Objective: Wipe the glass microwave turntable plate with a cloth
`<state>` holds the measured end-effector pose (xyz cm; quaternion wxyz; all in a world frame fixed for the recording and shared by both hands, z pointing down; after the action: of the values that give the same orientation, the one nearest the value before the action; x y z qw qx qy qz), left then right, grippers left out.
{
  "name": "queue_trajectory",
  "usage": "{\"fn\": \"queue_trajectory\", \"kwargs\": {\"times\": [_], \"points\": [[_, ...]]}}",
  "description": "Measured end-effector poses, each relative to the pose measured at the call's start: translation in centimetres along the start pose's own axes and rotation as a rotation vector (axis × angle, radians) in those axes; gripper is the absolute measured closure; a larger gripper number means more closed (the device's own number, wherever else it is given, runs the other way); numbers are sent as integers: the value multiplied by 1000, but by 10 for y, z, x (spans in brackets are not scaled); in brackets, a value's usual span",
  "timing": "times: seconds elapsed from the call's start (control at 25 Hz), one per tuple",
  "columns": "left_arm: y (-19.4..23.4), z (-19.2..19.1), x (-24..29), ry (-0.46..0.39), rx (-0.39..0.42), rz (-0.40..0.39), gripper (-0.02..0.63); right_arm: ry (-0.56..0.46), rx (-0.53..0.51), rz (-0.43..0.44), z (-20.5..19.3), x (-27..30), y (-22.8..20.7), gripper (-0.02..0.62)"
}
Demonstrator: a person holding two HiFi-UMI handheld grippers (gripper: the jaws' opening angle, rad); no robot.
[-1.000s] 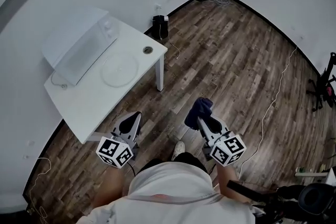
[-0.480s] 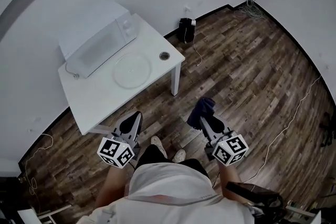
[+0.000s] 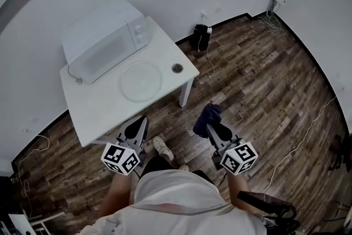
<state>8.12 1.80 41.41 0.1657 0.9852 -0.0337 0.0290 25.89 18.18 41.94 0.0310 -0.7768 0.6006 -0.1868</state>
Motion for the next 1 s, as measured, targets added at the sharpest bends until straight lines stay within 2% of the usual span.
{"fn": "queue_trajectory", "kwargs": {"times": [0.32, 0.64, 0.84, 1.0], "points": [[87, 27, 13, -59, -30, 76, 597, 51, -66, 97, 28, 107, 18, 532], [190, 53, -5, -77, -62, 182, 596, 98, -123, 214, 59, 226, 70, 532], [233, 55, -34, -98, -91, 276, 595, 178, -134, 292, 47, 282, 101, 532], [247, 44, -59, -106, -127, 376, 597, 278, -124, 419, 29, 323, 132, 532]]}}
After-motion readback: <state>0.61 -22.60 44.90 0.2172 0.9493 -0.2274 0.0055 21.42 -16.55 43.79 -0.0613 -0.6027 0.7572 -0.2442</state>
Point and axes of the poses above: the fingertips, and each gripper's own axes: x forward along the fingers, y to its left, z out of its top, the point moved 2 cm from there along -x, backward along the fingers, and after that the axes turned 12 degrees about -z, right-handed, at the moved point
